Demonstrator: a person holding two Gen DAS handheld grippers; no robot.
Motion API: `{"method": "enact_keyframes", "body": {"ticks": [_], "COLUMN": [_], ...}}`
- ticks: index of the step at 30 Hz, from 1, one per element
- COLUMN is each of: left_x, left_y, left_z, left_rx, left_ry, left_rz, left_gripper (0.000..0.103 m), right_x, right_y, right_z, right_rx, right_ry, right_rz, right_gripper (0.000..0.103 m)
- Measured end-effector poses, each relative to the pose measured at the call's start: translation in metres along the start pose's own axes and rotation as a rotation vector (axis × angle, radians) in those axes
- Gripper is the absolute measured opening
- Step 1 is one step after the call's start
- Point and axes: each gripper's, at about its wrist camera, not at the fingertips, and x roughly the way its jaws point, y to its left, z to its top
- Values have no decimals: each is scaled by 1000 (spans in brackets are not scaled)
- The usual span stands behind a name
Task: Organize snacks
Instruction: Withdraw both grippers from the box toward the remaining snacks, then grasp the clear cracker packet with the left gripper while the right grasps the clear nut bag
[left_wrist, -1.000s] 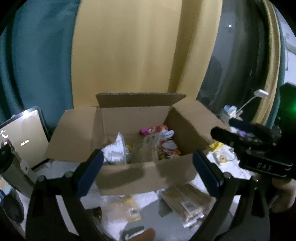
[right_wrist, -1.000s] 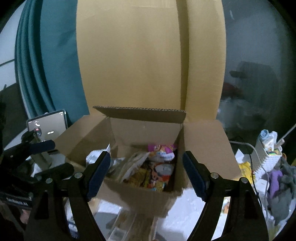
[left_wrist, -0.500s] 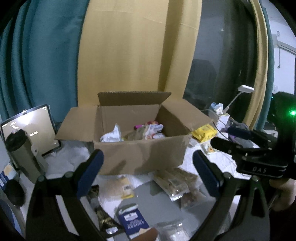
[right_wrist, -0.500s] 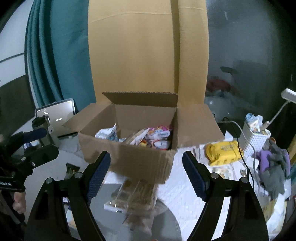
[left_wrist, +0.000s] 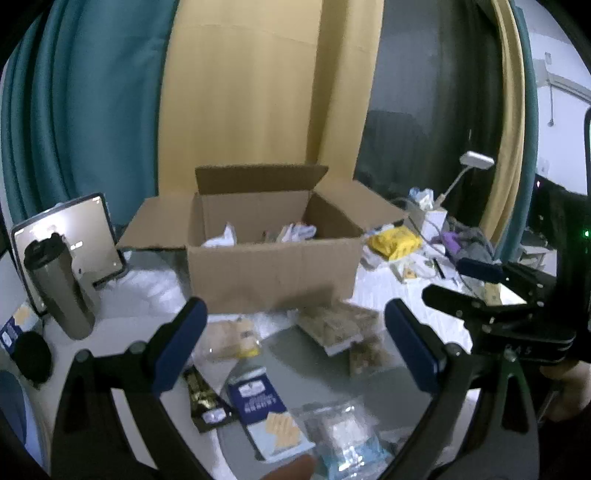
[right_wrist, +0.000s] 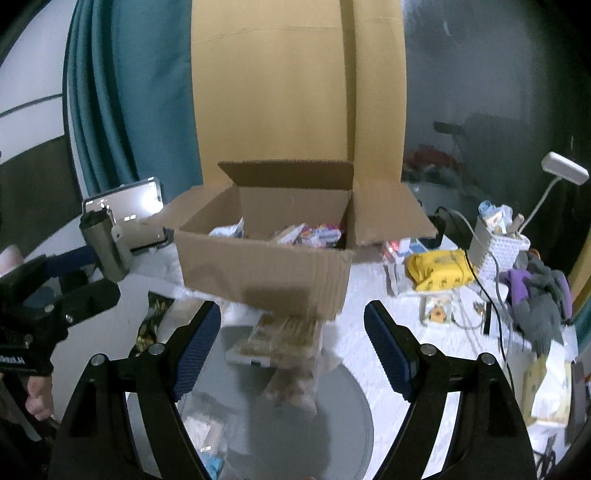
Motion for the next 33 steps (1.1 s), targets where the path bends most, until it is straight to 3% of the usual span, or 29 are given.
{"method": "enact_keyframes", "body": {"ticks": [14, 30, 33], "left_x": [11, 34, 42], "left_y": [-19, -25, -28], "left_z": [-49, -108, -116], "left_rx": [22, 29, 32], "left_ry": [116, 289, 330], "left_rz": [-25, -41, -52], "left_gripper": [98, 98, 98], "right_x": [0, 10, 13], "right_y": [2, 20, 23], "right_z": [-63, -140, -152], "right_rx": [44, 101, 92], "right_ry": [118, 292, 316], "right_rz": [-6, 102, 133], "right_gripper": [83, 82, 67]}}
